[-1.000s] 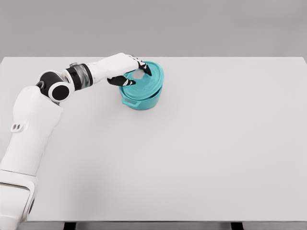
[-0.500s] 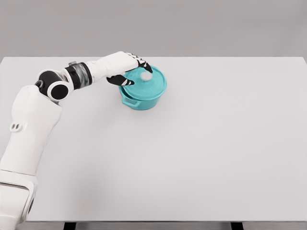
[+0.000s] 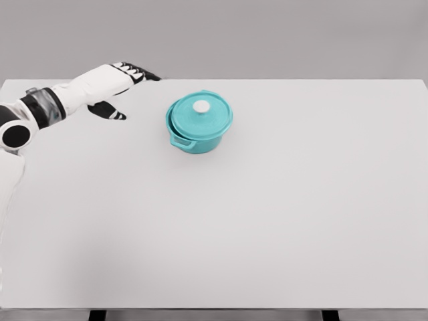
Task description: Cover the pot with left arm
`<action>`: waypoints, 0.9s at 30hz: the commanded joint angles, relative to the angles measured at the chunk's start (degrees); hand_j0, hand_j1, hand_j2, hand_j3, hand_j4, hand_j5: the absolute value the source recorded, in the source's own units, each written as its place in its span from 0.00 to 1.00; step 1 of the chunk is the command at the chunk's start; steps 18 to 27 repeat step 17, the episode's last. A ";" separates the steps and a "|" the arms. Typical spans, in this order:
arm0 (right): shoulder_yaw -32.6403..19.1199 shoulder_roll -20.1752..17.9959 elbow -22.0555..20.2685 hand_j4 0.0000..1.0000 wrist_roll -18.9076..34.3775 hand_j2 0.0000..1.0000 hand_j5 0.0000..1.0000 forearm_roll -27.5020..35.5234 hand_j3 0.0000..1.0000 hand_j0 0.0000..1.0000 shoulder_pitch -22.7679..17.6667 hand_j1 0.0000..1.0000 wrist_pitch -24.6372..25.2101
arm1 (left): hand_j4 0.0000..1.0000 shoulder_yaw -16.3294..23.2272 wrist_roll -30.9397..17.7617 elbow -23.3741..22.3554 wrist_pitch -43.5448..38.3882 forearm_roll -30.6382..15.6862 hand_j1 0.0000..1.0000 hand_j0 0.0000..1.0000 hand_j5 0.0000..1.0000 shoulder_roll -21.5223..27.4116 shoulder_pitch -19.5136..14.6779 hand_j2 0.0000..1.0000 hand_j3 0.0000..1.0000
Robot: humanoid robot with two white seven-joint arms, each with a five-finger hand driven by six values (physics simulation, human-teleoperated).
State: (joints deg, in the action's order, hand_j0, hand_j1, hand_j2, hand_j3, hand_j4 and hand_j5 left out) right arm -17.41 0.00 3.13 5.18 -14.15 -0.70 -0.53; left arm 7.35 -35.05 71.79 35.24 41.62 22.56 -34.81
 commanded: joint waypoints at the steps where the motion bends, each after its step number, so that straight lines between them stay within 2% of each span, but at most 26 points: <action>1: 0.00 0.00 0.03 1.00 0.01 1.00 1.00 0.00 1.00 1.00 0.00 1.00 0.00 | 1.00 -2.78 0.05 0.89 -0.24 -4.17 1.00 1.00 1.00 7.23 0.53 1.00 1.00; 4: 0.00 0.00 0.03 1.00 0.01 1.00 1.00 0.00 1.00 1.00 0.00 1.00 0.00 | 1.00 -3.13 0.05 1.42 -0.24 -6.20 1.00 1.00 1.00 11.54 5.54 1.00 1.00; 6: 0.00 0.00 0.03 1.00 0.01 1.00 1.00 0.00 1.00 1.00 0.09 1.00 0.00 | 1.00 -5.42 0.05 1.42 -0.24 -6.20 1.00 1.00 1.00 11.98 6.95 1.00 1.00; 27: 0.00 0.00 0.03 1.00 0.01 1.00 1.00 0.00 1.00 1.00 0.09 1.00 0.00 | 1.00 -5.77 0.05 1.68 -0.24 -6.20 1.00 1.00 1.00 13.12 6.60 1.00 1.00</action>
